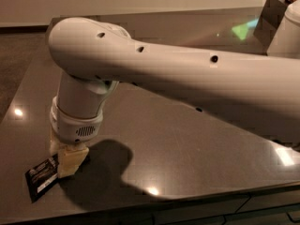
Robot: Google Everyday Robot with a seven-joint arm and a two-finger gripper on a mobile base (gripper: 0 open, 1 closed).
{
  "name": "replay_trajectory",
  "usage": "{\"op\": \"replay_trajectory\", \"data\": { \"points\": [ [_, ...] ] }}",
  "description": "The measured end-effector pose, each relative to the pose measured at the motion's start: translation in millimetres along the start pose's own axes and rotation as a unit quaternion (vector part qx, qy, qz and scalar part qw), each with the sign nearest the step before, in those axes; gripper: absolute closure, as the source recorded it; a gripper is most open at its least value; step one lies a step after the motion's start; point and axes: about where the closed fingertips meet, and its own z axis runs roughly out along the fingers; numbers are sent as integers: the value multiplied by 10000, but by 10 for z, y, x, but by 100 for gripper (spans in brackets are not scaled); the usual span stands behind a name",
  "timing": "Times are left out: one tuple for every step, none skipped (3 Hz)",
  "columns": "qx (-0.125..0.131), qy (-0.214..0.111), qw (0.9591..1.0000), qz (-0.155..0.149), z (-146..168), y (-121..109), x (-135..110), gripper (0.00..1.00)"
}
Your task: Move rxbar chocolate near rxbar blueberry
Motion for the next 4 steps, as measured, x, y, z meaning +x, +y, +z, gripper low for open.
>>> {"op": "replay_trajectory", "data": {
  "points": [
    [0,1,10000,1,-8,-1,-3,93],
    [116,37,9994,338,-189,-90,195,100],
    [372,48,9961,801,-474,-231,494,100],
    [824,69,9867,1398,-882,-478,913,100]
  ]
}}
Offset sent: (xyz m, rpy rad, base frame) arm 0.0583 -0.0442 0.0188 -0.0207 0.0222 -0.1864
